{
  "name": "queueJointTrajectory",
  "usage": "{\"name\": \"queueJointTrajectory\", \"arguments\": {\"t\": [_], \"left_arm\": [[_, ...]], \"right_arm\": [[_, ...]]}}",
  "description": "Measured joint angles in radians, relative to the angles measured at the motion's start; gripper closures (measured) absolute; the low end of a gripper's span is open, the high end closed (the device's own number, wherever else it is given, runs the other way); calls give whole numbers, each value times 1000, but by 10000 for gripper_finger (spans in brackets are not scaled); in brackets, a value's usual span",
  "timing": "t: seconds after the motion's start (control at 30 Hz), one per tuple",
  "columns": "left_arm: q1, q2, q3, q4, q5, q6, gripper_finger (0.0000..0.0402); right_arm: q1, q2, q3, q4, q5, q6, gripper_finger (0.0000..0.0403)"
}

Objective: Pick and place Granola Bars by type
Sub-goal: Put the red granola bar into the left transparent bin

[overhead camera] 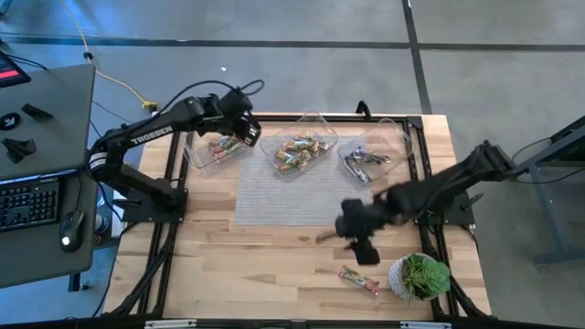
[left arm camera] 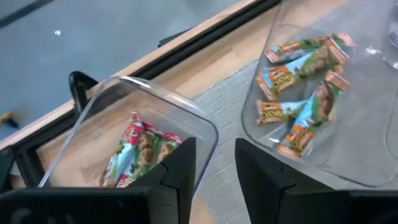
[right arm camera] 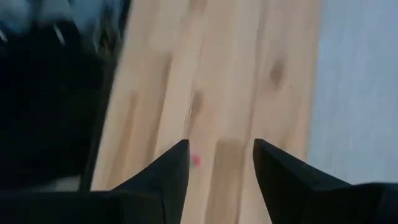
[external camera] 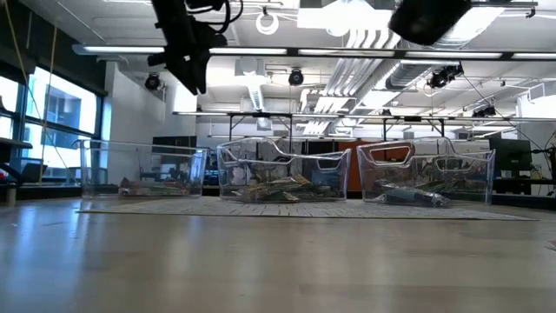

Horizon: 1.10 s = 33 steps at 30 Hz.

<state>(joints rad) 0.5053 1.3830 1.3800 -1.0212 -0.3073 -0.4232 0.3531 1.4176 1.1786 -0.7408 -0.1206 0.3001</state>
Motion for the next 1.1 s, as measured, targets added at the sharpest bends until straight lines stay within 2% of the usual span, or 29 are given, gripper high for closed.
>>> {"name": "queueJointTrajectory", "arguments": {"t": [0.1, 0.3, 0.6, 0.7, 0.9, 1.0, 1.1], "left_arm": [[-42, 0, 0, 2, -18, -1, 294], [-103, 0, 0, 11, -22, -11, 294], [-142, 0, 0, 40, -43, -20, 294], [-141, 0, 0, 40, -43, -24, 294], [-142, 0, 0, 38, -29, -18, 294], [-142, 0, -1, 36, -11, -18, 294], [-142, 0, -1, 26, 4, -19, 294]], "right_arm": [[83, 60, 0, -83, 38, 106, 233], [181, 193, 0, -147, 20, 352, 215], [257, 372, -1, 9, -74, 460, 201], [271, 390, -1, 29, -56, 502, 201], [291, 406, -1, -2, 45, 609, 201], [295, 433, 0, 0, 37, 642, 201], [305, 465, 0, 25, -14, 643, 201]]}}
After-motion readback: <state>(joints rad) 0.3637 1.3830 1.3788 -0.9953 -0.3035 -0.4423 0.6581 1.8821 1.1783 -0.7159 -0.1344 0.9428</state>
